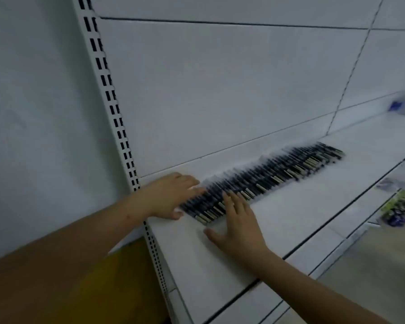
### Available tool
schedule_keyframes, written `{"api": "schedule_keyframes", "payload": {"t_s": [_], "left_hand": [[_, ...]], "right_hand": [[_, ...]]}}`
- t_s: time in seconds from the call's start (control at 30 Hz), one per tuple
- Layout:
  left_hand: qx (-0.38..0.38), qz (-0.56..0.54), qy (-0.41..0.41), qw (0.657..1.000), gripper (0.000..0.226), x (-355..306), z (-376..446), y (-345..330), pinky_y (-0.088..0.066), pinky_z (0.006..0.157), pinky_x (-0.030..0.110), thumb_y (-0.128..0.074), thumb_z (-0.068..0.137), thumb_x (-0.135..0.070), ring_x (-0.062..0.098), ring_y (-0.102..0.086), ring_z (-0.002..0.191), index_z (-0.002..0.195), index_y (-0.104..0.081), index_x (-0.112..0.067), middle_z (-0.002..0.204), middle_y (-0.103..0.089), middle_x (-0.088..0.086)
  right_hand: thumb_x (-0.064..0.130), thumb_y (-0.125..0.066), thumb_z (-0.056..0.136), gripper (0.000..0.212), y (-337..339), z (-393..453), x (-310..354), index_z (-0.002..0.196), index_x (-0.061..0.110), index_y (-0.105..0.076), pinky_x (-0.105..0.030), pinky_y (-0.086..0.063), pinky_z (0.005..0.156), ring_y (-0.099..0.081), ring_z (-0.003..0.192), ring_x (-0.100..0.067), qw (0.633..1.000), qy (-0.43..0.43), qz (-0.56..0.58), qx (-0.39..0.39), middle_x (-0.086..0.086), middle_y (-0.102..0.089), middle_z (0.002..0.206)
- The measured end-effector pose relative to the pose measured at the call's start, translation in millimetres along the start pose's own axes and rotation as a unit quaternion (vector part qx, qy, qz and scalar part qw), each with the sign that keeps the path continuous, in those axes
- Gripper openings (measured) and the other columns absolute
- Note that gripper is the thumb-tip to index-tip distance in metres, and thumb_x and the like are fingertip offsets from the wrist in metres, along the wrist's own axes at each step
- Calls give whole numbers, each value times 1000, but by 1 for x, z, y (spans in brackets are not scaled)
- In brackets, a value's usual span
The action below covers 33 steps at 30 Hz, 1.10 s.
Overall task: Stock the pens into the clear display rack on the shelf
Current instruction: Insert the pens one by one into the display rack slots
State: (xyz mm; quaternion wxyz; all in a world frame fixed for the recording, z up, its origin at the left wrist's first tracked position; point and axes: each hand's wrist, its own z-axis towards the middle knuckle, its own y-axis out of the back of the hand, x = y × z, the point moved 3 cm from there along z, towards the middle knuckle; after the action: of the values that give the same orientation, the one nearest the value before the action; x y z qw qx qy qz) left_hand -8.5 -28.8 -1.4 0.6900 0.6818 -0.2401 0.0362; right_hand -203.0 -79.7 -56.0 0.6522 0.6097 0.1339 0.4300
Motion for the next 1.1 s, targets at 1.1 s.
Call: {"api": "schedule_keyframes", "payload": {"t_s": [1.1], "left_hand": [[-46, 105, -17, 993, 94, 7, 160, -13, -21, 115, 37, -69, 77, -40, 27, -24, 143, 151, -16, -14, 156, -26, 12]], "right_hand": [[63, -51, 87, 104, 15, 66, -80, 157, 13, 6, -39, 0, 124, 8, 152, -27, 989, -140, -45, 18, -13, 8, 165]]}}
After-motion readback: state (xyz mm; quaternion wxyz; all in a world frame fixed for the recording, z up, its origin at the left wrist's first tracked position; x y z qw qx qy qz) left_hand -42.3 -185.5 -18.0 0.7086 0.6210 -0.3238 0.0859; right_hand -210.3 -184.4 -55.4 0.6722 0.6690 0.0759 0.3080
